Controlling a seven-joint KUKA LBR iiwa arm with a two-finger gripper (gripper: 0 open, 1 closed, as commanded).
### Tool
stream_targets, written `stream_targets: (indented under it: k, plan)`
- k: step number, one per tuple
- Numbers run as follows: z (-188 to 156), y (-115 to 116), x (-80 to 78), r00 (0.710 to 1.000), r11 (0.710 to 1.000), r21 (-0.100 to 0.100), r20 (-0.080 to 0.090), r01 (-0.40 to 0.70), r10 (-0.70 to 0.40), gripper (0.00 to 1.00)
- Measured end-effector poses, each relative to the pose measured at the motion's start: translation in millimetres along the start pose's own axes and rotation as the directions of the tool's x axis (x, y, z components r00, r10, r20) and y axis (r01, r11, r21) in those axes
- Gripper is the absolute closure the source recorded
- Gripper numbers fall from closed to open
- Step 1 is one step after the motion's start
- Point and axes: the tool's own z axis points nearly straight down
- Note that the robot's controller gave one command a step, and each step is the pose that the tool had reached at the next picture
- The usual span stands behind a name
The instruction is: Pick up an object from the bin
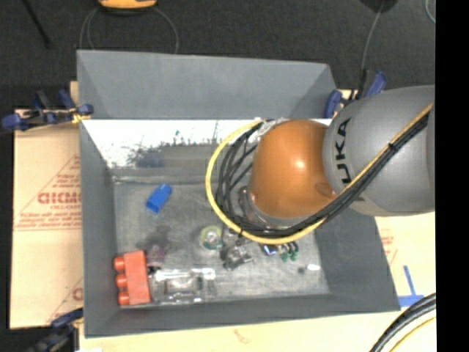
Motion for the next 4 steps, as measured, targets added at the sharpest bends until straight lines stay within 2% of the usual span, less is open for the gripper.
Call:
stream_targets:
  k: [1, 2, 3, 4]
  plan:
    - [-20, 27, -41.4, 0.96, 0.96, -0.002, 0.008, 0.28, -0.28, 1.0]
    - [30, 52, -26.1, 0.998, 0.998, -0.006, 0.001, 0.056, -0.056, 1.0]
    - [-35, -13, -7.8, 0.997, 0.997, -0.002, 0.007, -0.079, 0.079, 1.0]
    - [-32, -11, -7.5, 0.997, 0.997, -0.003, 0.002, -0.075, 0.075, 0.0]
